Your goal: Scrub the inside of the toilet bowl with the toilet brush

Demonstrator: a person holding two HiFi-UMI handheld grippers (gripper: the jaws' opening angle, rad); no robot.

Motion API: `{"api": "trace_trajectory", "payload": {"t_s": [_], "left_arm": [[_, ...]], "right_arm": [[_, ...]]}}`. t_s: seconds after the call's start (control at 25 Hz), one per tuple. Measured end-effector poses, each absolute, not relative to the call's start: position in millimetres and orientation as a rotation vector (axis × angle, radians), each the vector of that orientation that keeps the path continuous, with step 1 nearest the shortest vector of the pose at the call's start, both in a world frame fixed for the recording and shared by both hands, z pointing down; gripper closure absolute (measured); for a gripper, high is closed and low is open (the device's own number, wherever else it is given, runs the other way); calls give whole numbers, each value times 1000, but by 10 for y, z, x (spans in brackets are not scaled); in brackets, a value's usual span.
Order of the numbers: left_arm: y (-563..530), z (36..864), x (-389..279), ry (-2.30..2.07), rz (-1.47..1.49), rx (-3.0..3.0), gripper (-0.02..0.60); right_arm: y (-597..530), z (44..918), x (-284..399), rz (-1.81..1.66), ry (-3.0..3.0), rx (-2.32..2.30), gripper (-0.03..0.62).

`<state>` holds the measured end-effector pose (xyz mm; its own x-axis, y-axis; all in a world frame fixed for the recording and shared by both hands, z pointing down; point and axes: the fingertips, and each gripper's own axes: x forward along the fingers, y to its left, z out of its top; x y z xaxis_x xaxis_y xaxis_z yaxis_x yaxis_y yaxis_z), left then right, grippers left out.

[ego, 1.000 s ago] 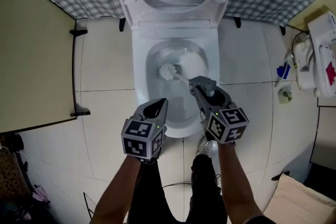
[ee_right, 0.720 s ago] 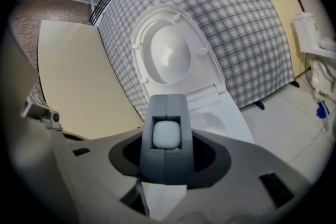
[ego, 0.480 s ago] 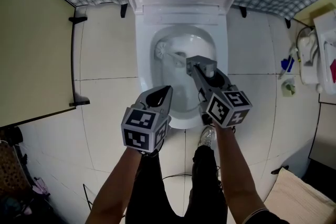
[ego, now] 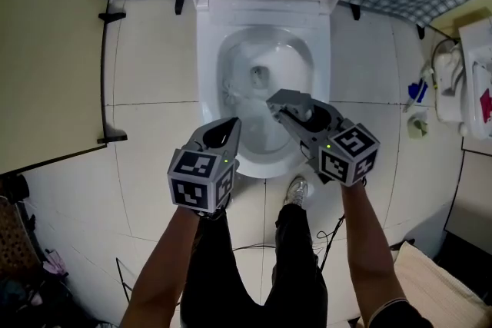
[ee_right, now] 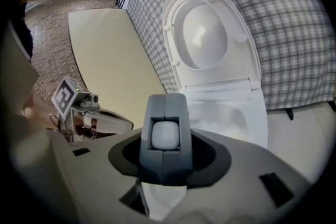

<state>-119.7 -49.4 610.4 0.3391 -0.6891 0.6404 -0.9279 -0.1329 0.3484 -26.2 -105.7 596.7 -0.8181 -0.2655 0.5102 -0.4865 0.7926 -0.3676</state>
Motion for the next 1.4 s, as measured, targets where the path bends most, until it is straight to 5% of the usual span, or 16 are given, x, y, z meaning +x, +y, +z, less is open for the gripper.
{"api": "trace_trajectory", "payload": {"t_s": [0.76,1.4], "left_arm": [[-588,5990,-893,-1505,371,1833,574],[-629,5955,-977,-1475,397,1853,574]], "right_arm": [[-667,5841,620,540,-2326,-180,399],[-1220,5902,335,624,-2483,385,402]]}}
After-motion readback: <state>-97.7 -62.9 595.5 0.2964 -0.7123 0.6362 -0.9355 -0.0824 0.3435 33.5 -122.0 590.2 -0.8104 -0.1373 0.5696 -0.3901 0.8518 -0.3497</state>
